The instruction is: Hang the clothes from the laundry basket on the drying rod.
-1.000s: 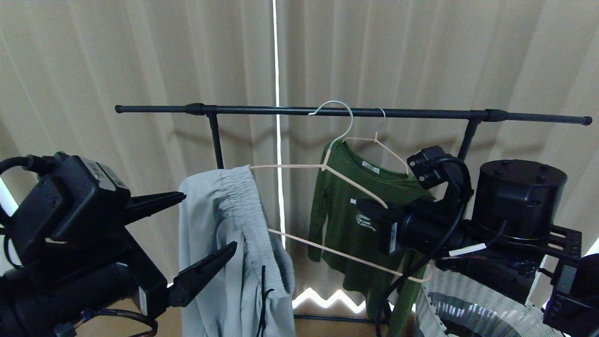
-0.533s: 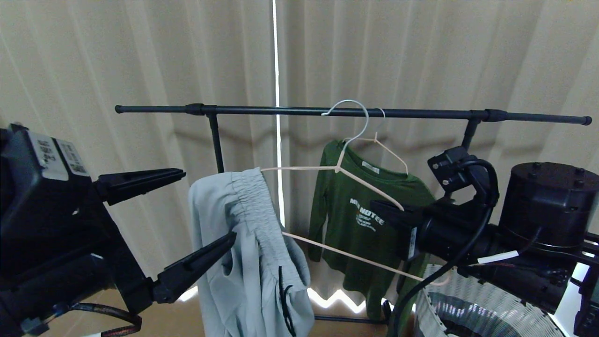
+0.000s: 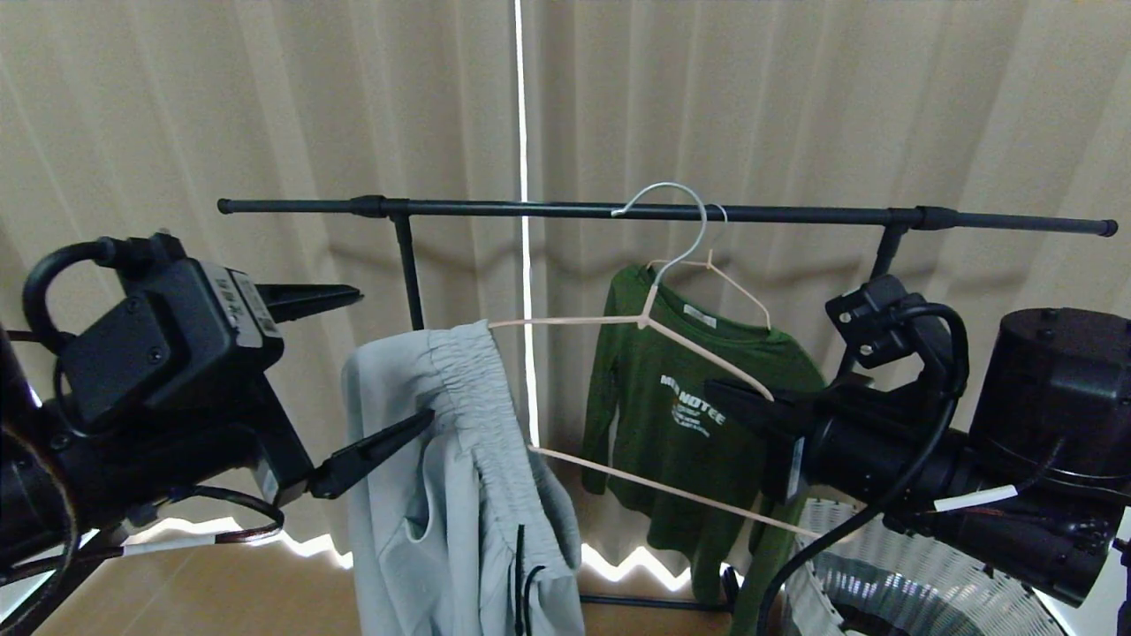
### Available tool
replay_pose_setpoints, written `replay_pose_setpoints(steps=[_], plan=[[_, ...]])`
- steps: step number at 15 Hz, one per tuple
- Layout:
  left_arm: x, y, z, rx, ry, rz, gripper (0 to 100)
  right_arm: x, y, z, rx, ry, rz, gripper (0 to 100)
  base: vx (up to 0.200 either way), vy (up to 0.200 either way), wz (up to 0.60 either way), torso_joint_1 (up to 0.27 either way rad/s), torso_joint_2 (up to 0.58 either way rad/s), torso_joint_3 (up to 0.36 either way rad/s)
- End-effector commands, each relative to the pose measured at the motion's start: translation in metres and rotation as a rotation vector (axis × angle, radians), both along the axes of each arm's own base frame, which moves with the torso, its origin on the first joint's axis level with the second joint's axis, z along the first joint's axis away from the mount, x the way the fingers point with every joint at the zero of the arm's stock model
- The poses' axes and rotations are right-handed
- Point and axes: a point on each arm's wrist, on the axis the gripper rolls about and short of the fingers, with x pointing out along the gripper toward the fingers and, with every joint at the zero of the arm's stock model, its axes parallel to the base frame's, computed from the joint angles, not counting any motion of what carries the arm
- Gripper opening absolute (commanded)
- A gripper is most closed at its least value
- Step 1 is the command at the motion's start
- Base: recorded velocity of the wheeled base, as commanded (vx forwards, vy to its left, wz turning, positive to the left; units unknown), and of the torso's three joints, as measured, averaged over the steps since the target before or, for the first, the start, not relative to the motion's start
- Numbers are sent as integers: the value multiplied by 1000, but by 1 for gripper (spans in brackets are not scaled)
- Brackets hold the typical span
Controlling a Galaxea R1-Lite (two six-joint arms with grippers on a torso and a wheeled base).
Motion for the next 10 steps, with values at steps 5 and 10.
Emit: replay_pose_setpoints(steps=[5, 10], plan=[[20, -17, -6, 19, 41, -31, 100, -11, 14, -1, -16, -11, 76, 0, 0, 0, 0, 0, 0, 0], [19, -16, -8, 36, 38, -28, 0, -20, 20, -1, -22, -18, 119, 0, 0, 0, 0, 0, 0, 0]])
